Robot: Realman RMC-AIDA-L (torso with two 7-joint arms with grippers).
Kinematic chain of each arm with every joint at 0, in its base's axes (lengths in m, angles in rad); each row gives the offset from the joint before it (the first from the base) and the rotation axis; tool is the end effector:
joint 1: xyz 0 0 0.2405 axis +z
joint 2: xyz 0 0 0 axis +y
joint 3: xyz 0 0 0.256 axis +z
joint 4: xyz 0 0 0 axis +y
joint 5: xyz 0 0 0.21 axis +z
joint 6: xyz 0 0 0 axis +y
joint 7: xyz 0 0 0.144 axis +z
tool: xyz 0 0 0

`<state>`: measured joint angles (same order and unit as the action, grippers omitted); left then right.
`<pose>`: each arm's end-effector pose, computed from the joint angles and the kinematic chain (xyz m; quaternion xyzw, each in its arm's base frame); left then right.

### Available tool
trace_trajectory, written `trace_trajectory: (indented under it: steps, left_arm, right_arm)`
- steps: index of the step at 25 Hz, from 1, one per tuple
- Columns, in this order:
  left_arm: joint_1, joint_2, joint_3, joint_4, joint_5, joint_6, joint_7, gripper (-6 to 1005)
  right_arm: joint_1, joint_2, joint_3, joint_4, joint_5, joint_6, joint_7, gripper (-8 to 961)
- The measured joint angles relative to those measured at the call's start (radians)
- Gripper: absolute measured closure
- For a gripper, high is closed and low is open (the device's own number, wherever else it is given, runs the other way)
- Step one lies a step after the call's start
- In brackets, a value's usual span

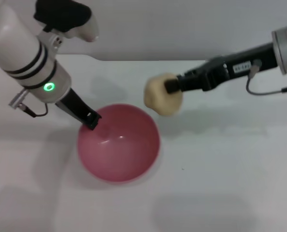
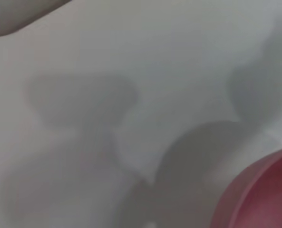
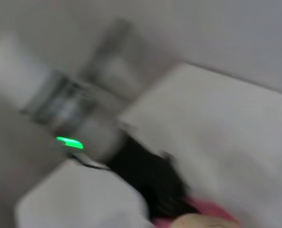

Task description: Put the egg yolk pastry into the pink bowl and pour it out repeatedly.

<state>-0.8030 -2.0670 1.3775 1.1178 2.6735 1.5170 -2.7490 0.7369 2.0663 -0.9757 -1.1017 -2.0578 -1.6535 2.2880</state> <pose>-0.1653 0.3865 -0.0141 -0.8777 -0.3864 0.2089 0.1917 0.1268 0.3748 0.0275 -0.9380 0.3179 0.1358 0.0238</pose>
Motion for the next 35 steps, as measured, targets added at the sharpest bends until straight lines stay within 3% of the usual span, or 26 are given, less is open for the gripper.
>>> trace_trajectory:
  steps: [10,13,21,26,31,33,35]
  left_arm:
    - [-0.043,-0.008,0.036,0.002,-0.047,-0.021,-0.002,1001]
    - [-0.045,-0.008,0.038,0.004,-0.061,-0.027,0.003,1001]
    - [-0.035,-0.001,0.03,0.005,-0.063,-0.049,0.007,1001]
    - [-0.015,0.004,0.028,0.005,-0.057,-0.084,0.008,1001]
    - [0.054,0.007,0.036,0.079,-0.051,-0.17,0.012,1001]
    - [0.101,0.007,0.045,0.137,-0.052,-0.22,0.019,1001]
    - [0.187,0.005,0.07,0.242,-0.061,-0.312,0.033,1001]
  right_arm:
    - [0.07,0.001,-0.236,0.079,0.013,0.072,-0.045,860]
    - [0.072,0.003,-0.285,0.094,0.0,0.114,-0.044,837]
    - [0.053,0.003,-0.286,0.067,-0.018,0.124,0.013,775]
    - [0.024,0.0,-0.154,0.012,-0.105,0.078,0.119,531]
    - [-0.019,-0.013,0.073,0.001,-0.122,-0.013,0.143,446]
    - [-0.04,-0.016,0.169,-0.005,-0.169,-0.046,0.147,446]
    - [-0.054,-0.02,0.239,-0.008,-0.244,-0.064,0.156,446]
